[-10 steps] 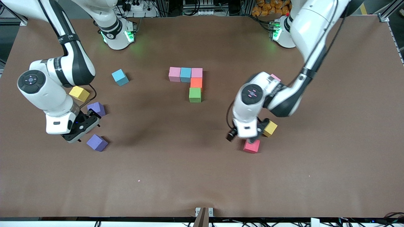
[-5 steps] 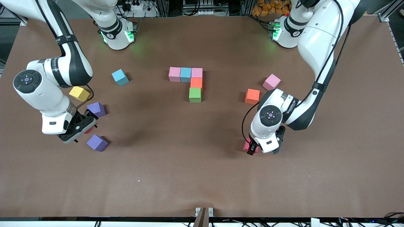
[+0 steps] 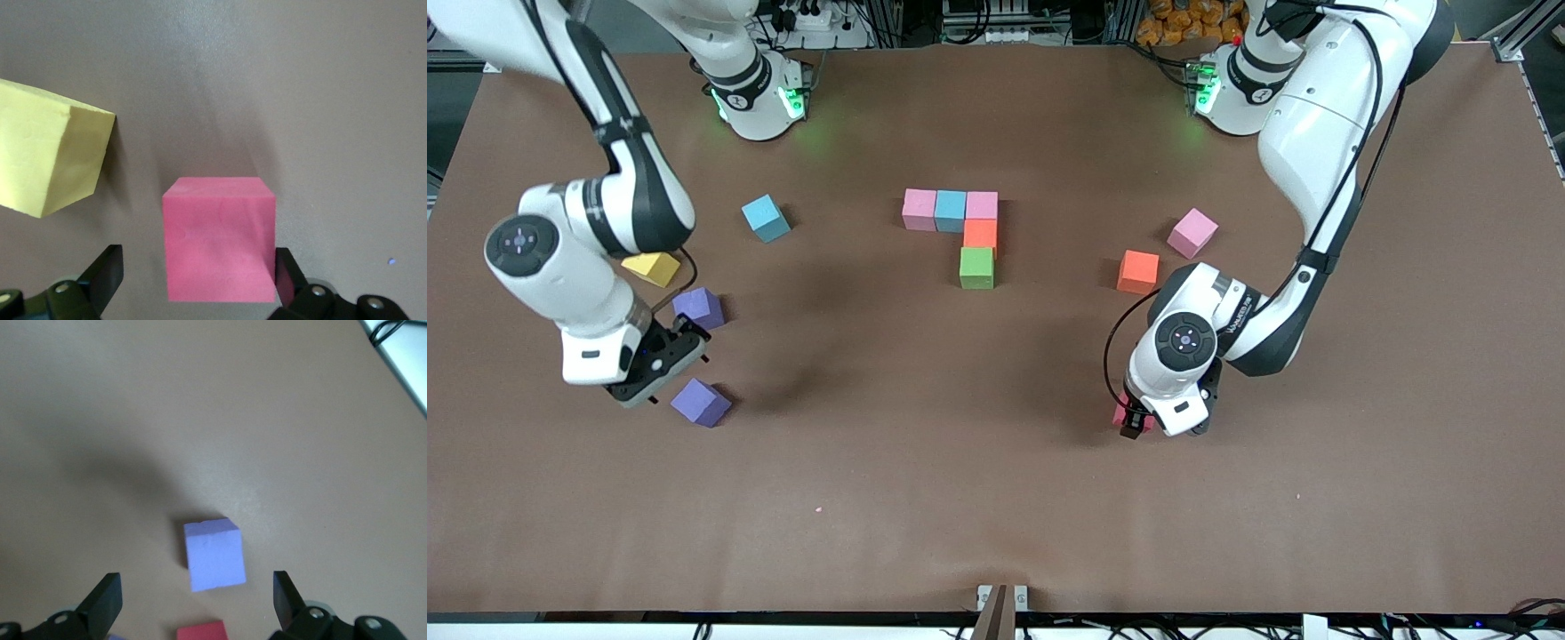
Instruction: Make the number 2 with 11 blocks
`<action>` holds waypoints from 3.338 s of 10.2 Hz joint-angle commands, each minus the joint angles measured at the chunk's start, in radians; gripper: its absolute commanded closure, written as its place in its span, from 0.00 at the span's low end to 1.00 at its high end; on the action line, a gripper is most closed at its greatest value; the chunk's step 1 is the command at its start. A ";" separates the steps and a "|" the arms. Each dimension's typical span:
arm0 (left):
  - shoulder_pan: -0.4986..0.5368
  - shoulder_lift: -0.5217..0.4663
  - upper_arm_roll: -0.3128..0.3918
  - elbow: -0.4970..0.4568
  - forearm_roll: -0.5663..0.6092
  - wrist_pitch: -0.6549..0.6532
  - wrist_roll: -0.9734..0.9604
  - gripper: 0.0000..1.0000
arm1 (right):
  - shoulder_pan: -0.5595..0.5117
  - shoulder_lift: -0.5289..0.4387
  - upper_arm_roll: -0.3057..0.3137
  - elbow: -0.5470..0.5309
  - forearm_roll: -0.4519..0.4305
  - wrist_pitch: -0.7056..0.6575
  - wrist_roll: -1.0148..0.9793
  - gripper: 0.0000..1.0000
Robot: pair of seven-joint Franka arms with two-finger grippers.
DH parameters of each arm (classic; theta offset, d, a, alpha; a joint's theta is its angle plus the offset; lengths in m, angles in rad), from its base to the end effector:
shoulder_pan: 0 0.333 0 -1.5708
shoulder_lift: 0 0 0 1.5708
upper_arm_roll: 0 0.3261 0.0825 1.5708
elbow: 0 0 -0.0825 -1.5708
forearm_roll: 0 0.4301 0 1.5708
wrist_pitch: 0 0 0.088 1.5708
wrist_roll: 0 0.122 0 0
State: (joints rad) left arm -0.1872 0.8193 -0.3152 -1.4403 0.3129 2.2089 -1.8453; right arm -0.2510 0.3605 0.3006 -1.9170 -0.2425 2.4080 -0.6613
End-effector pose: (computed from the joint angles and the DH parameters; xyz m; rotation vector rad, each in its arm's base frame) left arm 0.6957 -0.3220 0.1812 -2.5393 -1.8288 -0.0275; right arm 0.6767 0.0214 0.2932 2.7505 1.2498 0.1869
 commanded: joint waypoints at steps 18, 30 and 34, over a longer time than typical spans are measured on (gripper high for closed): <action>-0.354 -0.014 0.002 0.075 -0.023 -0.075 -0.585 0.76 | -0.024 0.351 -0.046 0.210 0.083 -0.043 -0.242 0.23; -0.633 0.001 0.007 0.144 -0.031 -0.072 -0.986 0.76 | 0.107 0.035 -0.051 -0.020 0.065 -0.009 -0.239 0.64; -0.640 0.029 0.008 0.143 -0.034 -0.021 -0.986 0.76 | 0.137 -0.027 -0.031 -0.084 0.066 -0.014 -0.219 0.65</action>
State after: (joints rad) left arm -0.8078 0.8355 -0.3158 -1.3108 0.2868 2.1751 -2.7381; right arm -0.1394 0.4144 0.2654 -1.9239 -0.1775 2.3826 -0.8932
